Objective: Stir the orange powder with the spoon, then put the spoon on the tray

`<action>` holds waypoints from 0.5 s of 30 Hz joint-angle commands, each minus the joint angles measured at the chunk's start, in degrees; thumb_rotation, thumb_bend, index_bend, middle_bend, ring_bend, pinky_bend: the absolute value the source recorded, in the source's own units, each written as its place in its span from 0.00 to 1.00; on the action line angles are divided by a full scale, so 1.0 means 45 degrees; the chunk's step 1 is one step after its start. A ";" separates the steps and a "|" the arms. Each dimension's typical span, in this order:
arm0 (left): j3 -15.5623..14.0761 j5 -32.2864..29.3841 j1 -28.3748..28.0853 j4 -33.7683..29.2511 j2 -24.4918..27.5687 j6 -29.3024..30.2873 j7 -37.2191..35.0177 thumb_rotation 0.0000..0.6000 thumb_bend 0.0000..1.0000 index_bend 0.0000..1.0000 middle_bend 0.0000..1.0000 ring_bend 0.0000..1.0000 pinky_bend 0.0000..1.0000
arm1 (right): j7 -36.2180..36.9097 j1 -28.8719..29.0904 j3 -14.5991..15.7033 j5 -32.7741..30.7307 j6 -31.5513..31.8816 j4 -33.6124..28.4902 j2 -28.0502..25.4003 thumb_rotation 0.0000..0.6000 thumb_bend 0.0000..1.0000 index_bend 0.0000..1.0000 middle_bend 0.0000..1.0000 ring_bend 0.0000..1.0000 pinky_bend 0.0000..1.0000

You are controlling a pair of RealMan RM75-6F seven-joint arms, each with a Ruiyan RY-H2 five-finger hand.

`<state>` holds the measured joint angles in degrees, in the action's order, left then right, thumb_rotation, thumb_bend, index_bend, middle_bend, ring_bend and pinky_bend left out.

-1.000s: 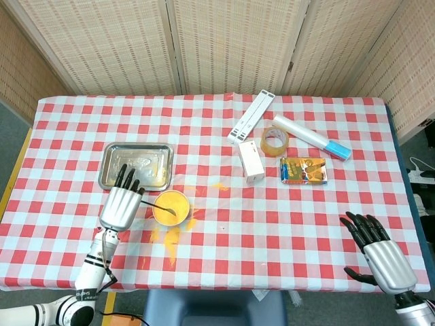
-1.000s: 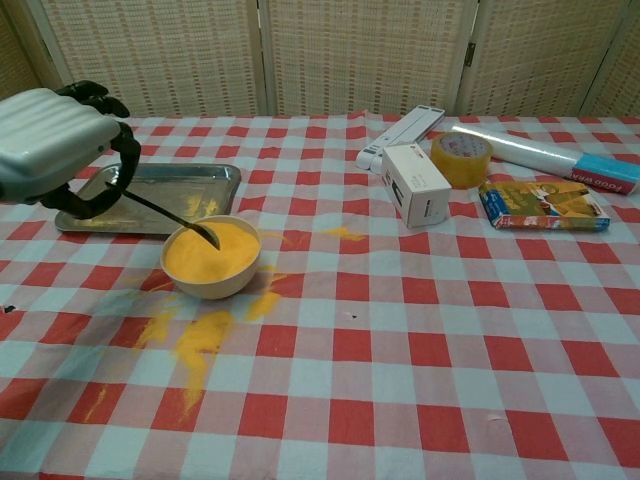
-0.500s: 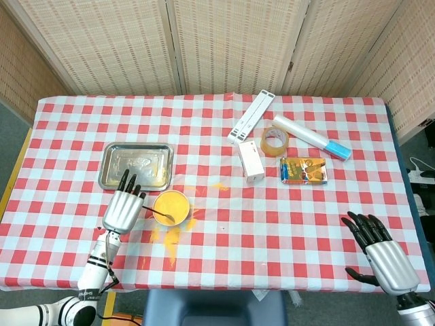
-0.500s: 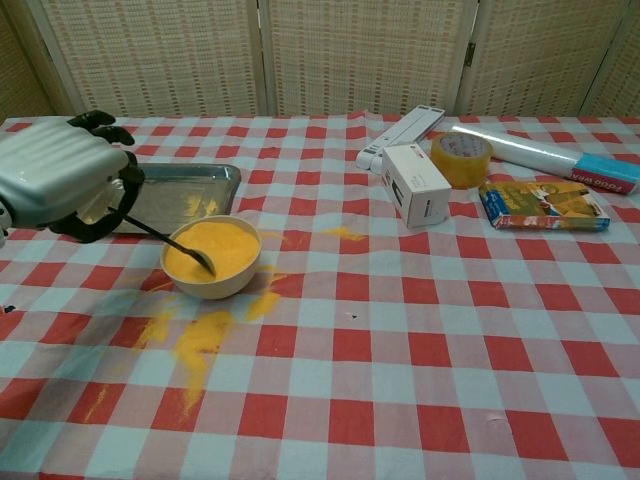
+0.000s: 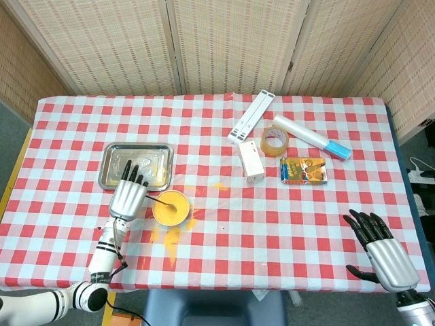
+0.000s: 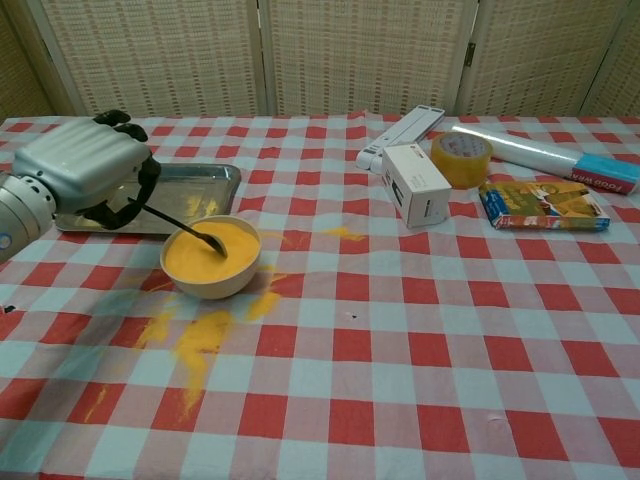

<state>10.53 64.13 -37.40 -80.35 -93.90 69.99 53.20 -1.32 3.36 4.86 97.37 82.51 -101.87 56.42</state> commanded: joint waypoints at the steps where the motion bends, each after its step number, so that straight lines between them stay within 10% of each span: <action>1: 0.0206 -0.0094 -0.0140 0.0084 -0.0086 -0.0032 -0.0183 1.00 0.83 0.82 0.37 0.10 0.00 | -0.0039 0.0032 -0.0037 -0.0103 -0.0091 0.0010 0.0025 1.00 0.05 0.00 0.00 0.00 0.00; 15: -0.0688 0.0168 0.0520 -0.1558 0.0788 0.0750 0.0178 1.00 0.82 0.82 0.37 0.11 0.00 | -0.0050 -0.0017 0.0042 0.0084 -0.0002 -0.0070 -0.0022 1.00 0.05 0.00 0.00 0.00 0.00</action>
<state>8.15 64.68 -35.63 -87.33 -90.59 72.92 53.62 -1.57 3.30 5.03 97.73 82.48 -102.17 56.33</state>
